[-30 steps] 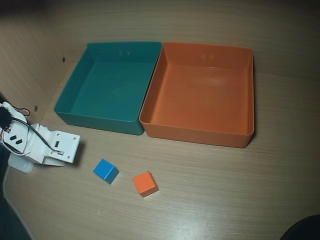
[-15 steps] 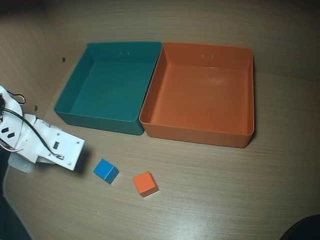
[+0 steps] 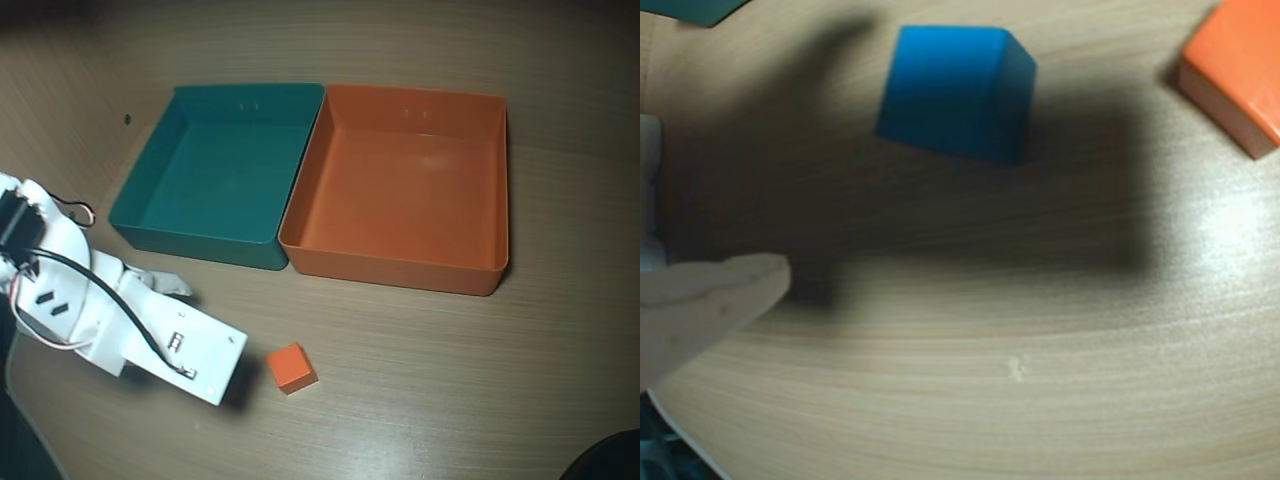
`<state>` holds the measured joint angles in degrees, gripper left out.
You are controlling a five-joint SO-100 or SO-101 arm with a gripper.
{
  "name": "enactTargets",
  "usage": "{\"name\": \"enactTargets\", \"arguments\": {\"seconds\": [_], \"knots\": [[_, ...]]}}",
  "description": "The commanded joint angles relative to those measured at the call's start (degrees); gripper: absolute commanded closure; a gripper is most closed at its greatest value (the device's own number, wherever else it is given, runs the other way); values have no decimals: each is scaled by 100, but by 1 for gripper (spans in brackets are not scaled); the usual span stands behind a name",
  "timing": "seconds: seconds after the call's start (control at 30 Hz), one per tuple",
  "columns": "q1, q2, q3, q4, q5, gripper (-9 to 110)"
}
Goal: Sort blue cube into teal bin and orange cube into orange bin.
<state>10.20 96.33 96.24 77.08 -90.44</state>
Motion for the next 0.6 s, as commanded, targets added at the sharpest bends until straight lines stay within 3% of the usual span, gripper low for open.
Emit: {"name": "enactTargets", "arguments": {"seconds": [0.0, 0.23, 0.57], "knots": [[35, -220, -448, 35, 88, 69], [-202, -510, -519, -53, 1283, 69], [-378, -536, -519, -62, 1345, 69]]}}
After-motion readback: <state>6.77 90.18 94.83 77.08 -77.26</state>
